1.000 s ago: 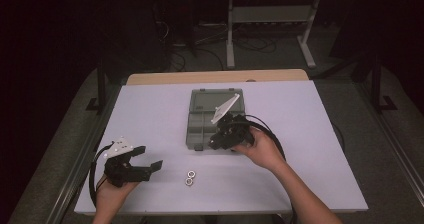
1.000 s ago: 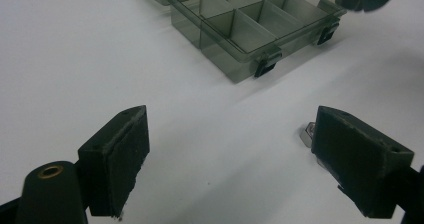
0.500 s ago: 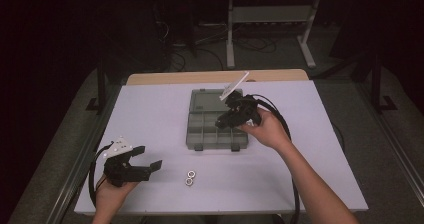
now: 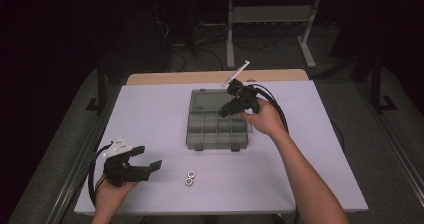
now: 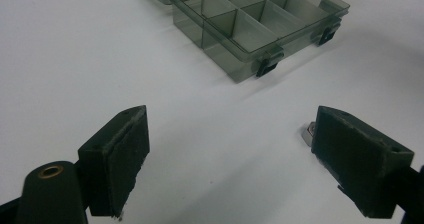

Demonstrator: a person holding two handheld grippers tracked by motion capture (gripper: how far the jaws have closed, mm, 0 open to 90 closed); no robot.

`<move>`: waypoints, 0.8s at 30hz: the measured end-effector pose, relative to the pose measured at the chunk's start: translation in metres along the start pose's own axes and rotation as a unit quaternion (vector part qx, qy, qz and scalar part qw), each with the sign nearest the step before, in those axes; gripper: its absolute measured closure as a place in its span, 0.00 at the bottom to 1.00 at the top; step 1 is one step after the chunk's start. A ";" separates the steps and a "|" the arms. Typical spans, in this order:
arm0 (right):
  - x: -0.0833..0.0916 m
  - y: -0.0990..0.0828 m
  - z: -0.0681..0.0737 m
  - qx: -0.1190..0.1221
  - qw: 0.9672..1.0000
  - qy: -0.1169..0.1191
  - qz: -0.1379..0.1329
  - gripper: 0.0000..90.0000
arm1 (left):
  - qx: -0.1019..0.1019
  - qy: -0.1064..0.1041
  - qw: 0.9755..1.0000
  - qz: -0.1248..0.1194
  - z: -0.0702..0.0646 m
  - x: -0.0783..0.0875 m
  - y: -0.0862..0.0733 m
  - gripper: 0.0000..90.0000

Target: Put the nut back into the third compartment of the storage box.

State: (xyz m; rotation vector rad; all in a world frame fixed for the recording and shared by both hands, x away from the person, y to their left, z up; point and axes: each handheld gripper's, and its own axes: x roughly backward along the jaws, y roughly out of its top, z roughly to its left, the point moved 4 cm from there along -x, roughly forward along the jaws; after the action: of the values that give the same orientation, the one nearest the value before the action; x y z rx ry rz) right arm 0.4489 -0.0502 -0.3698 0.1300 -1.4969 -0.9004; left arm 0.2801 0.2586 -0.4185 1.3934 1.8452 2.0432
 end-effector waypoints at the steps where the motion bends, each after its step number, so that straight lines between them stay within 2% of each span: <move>1: -0.003 -0.001 -0.002 -0.007 1.000 -0.001 0.005 0.77 | 0.000 0.000 1.000 -0.001 0.000 0.000 0.000 0.17; 9: -0.026 -0.006 -0.015 -0.023 0.999 -0.014 0.033 0.77 | 0.002 -0.001 1.000 -0.002 0.000 0.000 0.000 0.17; 13: -0.034 -0.009 -0.018 -0.041 0.999 -0.012 0.028 0.77 | 0.004 0.000 1.000 -0.001 0.001 0.001 0.000 0.17; 24: -0.053 -0.021 -0.024 -0.049 0.998 -0.027 0.042 0.77 | 0.003 0.000 1.000 -0.001 0.000 0.000 0.000 0.17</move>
State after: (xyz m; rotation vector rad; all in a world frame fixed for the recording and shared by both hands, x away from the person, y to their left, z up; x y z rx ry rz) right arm 0.4702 -0.0448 -0.4274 -0.0284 -1.4940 -0.9126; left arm 0.2797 0.2591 -0.4186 1.3911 1.8528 2.0393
